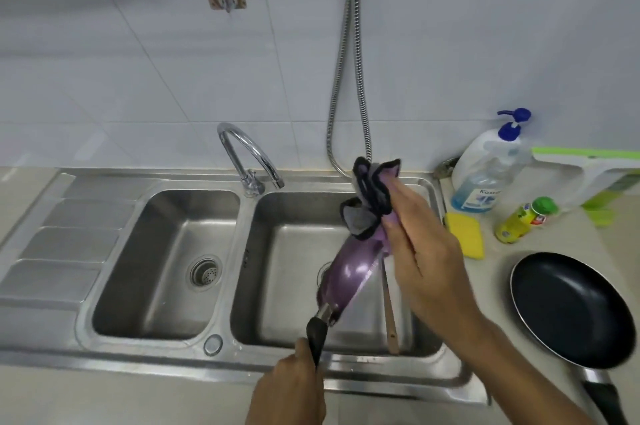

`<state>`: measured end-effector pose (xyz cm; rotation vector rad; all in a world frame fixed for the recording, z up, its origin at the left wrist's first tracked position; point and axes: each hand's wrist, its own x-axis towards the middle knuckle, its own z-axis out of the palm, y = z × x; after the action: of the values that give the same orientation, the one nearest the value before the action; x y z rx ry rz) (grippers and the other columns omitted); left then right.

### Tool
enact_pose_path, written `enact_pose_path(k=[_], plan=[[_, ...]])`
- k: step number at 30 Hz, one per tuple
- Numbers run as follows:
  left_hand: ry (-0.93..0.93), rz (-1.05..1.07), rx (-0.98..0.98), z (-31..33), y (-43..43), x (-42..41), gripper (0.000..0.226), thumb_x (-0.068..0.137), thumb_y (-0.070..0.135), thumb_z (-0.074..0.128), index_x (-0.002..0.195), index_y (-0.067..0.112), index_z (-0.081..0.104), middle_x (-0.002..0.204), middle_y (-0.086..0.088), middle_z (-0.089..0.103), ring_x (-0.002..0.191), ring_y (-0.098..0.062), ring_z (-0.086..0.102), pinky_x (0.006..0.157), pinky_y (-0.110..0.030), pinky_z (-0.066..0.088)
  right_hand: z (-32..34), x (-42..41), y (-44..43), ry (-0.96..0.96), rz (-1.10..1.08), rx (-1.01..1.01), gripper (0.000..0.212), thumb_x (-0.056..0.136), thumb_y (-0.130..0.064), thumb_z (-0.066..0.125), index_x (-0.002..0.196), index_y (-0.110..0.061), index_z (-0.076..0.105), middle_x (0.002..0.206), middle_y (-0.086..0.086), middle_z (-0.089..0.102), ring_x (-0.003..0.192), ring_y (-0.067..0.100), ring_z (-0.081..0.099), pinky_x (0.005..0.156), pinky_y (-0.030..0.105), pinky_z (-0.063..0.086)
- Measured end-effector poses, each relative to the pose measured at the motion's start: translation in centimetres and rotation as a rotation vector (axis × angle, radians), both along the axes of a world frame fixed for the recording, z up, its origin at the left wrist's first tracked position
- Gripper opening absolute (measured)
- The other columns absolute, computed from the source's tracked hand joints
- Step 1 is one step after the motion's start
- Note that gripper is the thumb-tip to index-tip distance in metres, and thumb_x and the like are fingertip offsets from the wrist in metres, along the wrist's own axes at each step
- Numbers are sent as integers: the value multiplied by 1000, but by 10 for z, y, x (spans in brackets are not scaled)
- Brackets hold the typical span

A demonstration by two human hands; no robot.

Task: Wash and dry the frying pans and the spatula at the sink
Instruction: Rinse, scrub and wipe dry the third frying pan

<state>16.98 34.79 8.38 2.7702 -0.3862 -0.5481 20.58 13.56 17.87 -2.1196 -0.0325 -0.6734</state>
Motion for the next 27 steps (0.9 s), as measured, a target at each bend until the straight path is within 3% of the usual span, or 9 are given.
enact_pose_path(k=[3,5,8,11,14,16,19,23,27], plan=[[-112,11,113,10,8,2,35,87,39,56,121,30,53,93,11,71,81,-9,73,63,-30,54,-1,3,-31,-14,-32,-495,46,100,-3,57,145,-4,50,148,10,51,134,25,51,114,38,41],[-99,37,31,3,20,2,48,52,37,81,96,28,64,63,13,63,46,-9,65,36,-28,45,-22,4,-40,90,52,-677,56,89,1,70,142,-6,54,145,10,54,130,27,55,109,41,46],[-115,48,-8,-7,31,5,71,27,27,88,88,28,52,52,15,57,35,-10,57,28,-24,35,-66,-10,-26,272,269,-976,67,86,-18,71,148,-17,46,151,3,50,139,25,48,114,44,42],[-121,11,11,-14,33,5,79,23,23,91,88,29,46,54,15,55,35,-8,55,28,-21,32,-92,-9,12,320,316,-907,55,100,-41,40,154,-31,33,162,-6,33,152,23,24,122,51,19],[-99,-30,-17,-22,32,-5,66,47,19,88,96,30,44,69,9,63,48,-11,63,39,-25,43,-89,49,41,385,337,-784,41,104,-47,36,144,-43,45,159,-16,35,151,17,25,119,50,11],[-66,9,-36,-29,32,-9,56,65,14,80,106,30,44,84,4,67,62,-17,70,50,-31,51,-96,105,28,598,343,-690,35,103,-50,34,130,-43,56,150,-17,46,142,17,38,112,50,25],[-6,79,-88,-36,39,-7,57,69,9,78,108,30,42,86,-1,69,67,-27,71,53,-38,53,-113,147,-45,789,208,-566,38,103,-49,32,125,-34,60,135,1,59,124,29,56,100,47,45],[35,154,-229,-42,48,5,59,70,1,73,100,34,35,83,-5,65,70,-36,69,53,-42,53,-113,72,-82,527,111,-598,39,105,-25,42,140,-13,56,147,7,53,138,25,47,118,41,32],[22,124,-237,-42,38,12,60,67,-3,70,101,31,35,84,-9,64,70,-38,67,53,-42,52,-111,-7,21,423,258,-789,51,98,-29,41,149,-31,41,160,-3,37,149,24,28,124,49,23]])
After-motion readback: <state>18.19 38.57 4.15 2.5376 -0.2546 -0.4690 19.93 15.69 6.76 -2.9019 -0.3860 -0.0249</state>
